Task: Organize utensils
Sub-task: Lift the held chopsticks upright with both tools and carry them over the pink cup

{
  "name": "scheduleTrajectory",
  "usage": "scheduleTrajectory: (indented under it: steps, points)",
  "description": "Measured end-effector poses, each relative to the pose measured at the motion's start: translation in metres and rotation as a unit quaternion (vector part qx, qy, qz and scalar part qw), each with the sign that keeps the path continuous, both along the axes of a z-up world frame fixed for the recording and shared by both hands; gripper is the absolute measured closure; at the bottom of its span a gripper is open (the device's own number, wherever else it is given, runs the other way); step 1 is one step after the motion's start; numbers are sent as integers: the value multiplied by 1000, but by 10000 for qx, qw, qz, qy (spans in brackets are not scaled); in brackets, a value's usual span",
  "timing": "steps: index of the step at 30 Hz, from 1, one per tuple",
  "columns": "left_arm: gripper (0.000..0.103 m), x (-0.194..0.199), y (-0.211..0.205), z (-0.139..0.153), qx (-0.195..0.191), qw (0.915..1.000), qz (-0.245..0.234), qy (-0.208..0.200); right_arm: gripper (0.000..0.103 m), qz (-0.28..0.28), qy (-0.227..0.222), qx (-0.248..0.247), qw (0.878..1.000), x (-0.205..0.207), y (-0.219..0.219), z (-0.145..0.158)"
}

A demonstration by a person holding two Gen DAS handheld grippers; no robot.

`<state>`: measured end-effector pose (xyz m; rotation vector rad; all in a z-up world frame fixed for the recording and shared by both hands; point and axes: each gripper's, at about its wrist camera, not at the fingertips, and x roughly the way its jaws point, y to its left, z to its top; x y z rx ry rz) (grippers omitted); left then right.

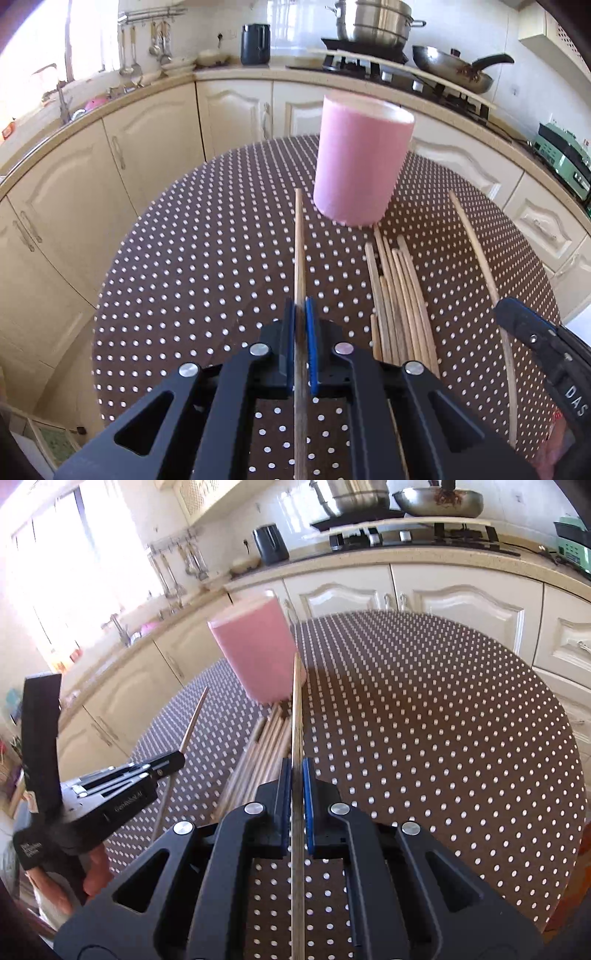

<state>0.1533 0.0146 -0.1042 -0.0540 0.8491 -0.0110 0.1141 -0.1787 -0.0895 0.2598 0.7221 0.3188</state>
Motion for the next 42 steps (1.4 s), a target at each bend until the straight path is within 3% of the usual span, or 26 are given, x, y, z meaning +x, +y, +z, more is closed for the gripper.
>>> scheduleTrajectory:
  steps: [11,22,33,37,42]
  points:
    - [96,-4,-2,39,-263,9967,-82,-759,96,23,-858,272,9959,-10,-12,47]
    - [96,-4,-6,79,-395,9901,-68,-1346,96,-104,-1424,181,9896,1,-10,84]
    - [96,-1,1,118,-497,9797,7,-1943,96,-614,-1954,355,9782,38,-2,101]
    - [96,8,5,134,-701,9777,3,-1981,96,-609,-2240,389,9719,48,5,112]
    - [96,19,4,155,-681,9727,-42,-2217,96,-601,-2476,472,9658,66,13,125]
